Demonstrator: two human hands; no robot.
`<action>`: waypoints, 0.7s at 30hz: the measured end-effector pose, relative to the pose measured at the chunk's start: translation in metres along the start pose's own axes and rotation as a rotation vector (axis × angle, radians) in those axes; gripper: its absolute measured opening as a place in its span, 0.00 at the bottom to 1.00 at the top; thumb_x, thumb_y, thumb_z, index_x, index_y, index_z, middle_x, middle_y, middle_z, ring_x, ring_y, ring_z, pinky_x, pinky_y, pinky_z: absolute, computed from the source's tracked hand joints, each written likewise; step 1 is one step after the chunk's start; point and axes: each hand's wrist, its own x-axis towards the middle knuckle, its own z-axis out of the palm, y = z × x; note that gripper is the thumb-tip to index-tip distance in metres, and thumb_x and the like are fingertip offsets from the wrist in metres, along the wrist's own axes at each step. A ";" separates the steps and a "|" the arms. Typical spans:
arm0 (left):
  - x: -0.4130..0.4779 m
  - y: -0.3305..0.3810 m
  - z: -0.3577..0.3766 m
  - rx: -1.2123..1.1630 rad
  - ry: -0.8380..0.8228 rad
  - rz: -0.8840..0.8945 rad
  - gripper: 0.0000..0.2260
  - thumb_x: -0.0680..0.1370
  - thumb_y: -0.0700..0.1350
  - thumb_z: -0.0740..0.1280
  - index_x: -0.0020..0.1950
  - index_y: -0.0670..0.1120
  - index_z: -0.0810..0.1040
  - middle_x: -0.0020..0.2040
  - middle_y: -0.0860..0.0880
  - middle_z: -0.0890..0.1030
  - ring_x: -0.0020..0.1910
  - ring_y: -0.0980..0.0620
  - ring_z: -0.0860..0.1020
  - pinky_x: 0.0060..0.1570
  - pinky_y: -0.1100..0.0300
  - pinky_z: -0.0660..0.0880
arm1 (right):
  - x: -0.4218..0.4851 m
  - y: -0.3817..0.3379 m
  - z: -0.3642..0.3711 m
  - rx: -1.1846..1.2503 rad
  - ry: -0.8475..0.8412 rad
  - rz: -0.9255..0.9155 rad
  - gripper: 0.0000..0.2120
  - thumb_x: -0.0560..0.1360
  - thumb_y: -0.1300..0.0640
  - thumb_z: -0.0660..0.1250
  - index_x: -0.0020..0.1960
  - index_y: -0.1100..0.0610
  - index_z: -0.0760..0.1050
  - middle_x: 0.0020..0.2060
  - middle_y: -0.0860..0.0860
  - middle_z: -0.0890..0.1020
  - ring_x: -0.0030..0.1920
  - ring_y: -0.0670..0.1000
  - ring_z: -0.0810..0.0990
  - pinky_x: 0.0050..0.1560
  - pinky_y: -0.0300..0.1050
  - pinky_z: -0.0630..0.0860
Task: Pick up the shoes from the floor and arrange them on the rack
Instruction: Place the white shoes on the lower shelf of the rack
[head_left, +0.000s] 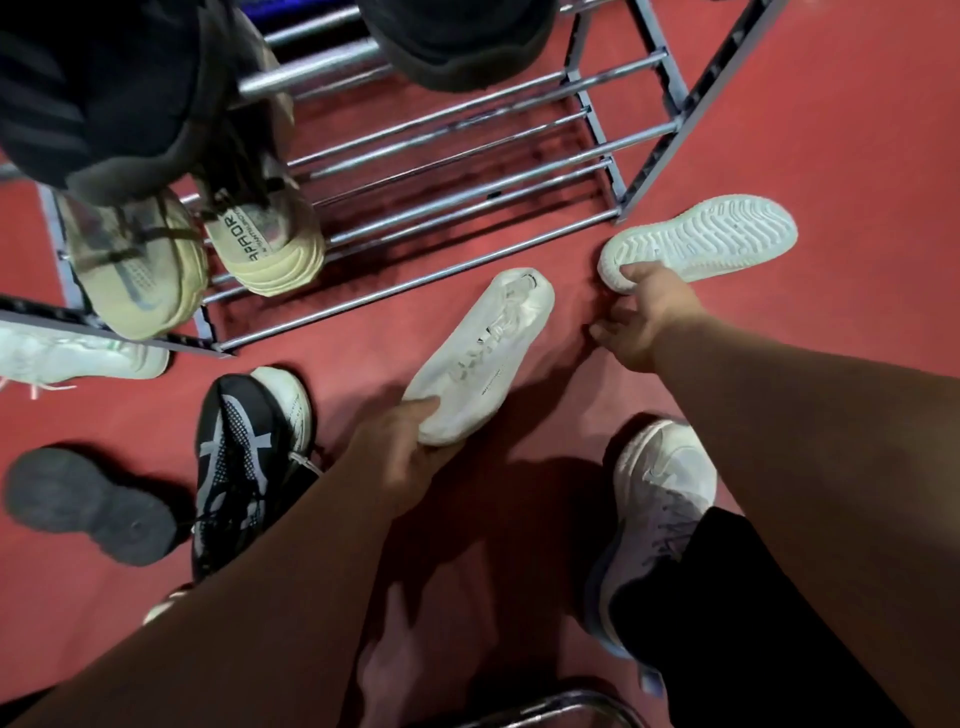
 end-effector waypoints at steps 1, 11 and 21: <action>0.002 0.000 -0.002 0.000 -0.009 0.005 0.18 0.78 0.41 0.69 0.68 0.43 0.75 0.59 0.43 0.85 0.56 0.43 0.84 0.43 0.51 0.83 | 0.001 -0.001 0.001 0.067 0.002 0.010 0.14 0.79 0.51 0.66 0.64 0.52 0.75 0.61 0.57 0.78 0.58 0.58 0.80 0.63 0.58 0.77; -0.002 0.006 -0.001 0.031 -0.006 -0.013 0.18 0.79 0.41 0.69 0.68 0.43 0.75 0.58 0.44 0.85 0.55 0.45 0.85 0.41 0.54 0.83 | -0.003 -0.006 -0.002 0.315 0.056 -0.030 0.08 0.79 0.59 0.63 0.57 0.57 0.77 0.50 0.50 0.77 0.59 0.52 0.79 0.68 0.49 0.75; 0.003 0.009 -0.001 -0.033 -0.048 0.050 0.16 0.80 0.39 0.68 0.67 0.41 0.76 0.58 0.42 0.85 0.54 0.42 0.85 0.47 0.51 0.83 | 0.007 -0.014 0.003 0.215 -0.115 0.065 0.28 0.79 0.54 0.64 0.77 0.59 0.64 0.73 0.61 0.70 0.67 0.62 0.74 0.75 0.58 0.65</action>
